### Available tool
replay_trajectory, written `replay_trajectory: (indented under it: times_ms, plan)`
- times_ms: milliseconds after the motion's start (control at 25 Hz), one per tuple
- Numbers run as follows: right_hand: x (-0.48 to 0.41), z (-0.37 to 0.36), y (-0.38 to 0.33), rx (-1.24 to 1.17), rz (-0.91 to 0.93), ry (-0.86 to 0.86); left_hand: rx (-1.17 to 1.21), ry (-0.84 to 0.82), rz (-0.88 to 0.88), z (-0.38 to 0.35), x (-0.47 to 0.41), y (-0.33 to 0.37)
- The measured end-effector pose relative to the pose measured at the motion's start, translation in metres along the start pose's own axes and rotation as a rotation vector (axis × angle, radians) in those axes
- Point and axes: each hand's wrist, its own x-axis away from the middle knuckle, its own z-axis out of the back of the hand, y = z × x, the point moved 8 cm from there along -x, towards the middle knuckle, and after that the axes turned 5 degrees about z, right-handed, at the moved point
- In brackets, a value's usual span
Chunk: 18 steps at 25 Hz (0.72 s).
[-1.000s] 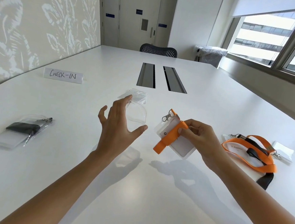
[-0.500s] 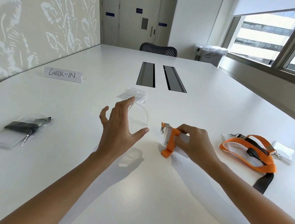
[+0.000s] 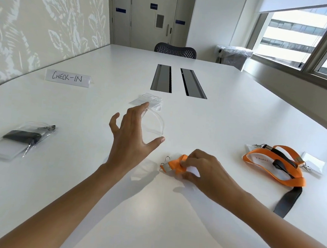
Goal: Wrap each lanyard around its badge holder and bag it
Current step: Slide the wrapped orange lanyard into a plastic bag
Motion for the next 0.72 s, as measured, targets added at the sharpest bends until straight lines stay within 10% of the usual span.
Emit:
replay_trajectory:
  times_ms: [720]
  plan:
    - [-0.039,0.004,0.05,-0.425,-0.553,-0.243,-0.038,0.003,-0.033,0.005,-0.001,0.002]
